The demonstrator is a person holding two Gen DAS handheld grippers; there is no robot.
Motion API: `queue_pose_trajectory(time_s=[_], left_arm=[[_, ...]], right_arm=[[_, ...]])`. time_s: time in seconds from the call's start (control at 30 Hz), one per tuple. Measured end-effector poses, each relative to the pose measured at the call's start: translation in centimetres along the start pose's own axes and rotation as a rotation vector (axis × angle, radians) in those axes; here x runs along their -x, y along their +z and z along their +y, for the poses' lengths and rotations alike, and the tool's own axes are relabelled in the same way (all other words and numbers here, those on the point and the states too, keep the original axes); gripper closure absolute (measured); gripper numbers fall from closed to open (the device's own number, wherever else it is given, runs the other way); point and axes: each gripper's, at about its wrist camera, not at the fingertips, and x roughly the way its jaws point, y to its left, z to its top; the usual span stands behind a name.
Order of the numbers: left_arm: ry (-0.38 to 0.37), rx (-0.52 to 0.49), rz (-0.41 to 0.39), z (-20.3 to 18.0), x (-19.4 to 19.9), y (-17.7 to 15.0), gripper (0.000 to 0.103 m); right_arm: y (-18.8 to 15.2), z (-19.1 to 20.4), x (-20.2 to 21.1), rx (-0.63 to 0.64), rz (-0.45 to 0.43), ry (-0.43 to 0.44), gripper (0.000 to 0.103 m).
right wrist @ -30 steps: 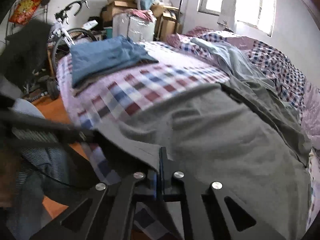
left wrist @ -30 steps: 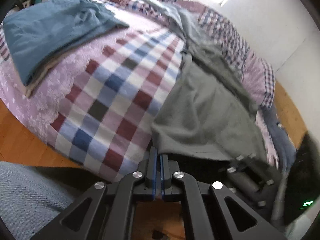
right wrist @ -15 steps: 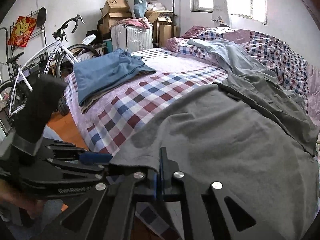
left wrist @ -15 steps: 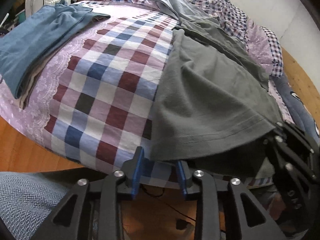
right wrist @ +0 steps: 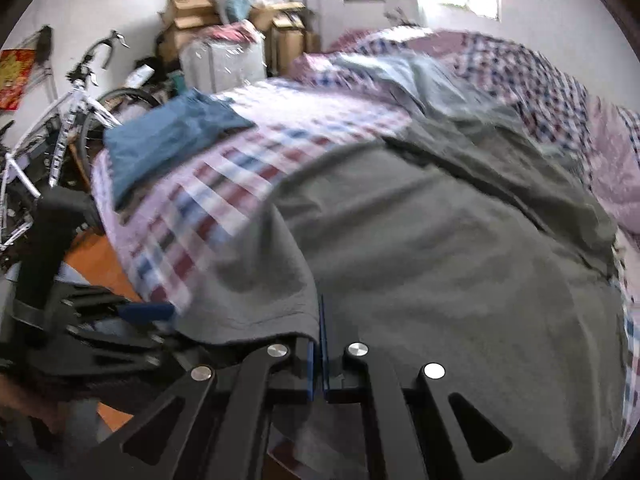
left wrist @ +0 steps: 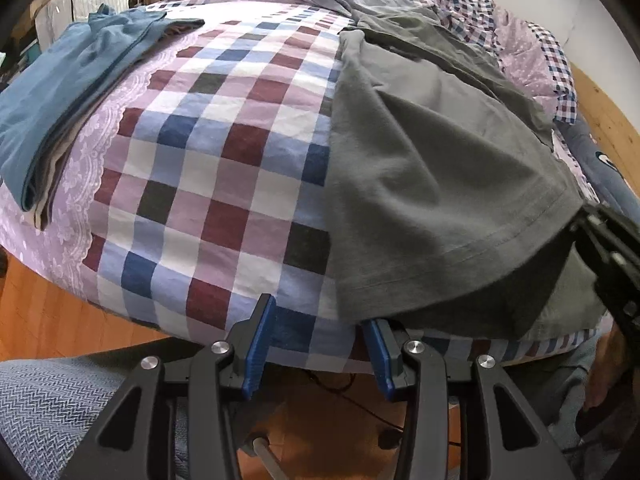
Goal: Fold clothes
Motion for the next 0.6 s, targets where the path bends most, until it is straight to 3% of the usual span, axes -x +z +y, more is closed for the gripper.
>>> queue_pose_trajectory(time_s=[0.27, 0.6], left_arm=[[-0.013, -0.05, -0.007, -0.9, 0.1, -0.1, 0.056], [-0.015, -0.121, -0.052, -2.7, 0.4, 0.0, 0.056]], right_arm=[[-0.9, -2.7, -1.7, -0.093, 0.086, -0.05, 0.103], [-1.1, -3.2, -2.1, -0.123, 0.1, -0.038, 0.103]])
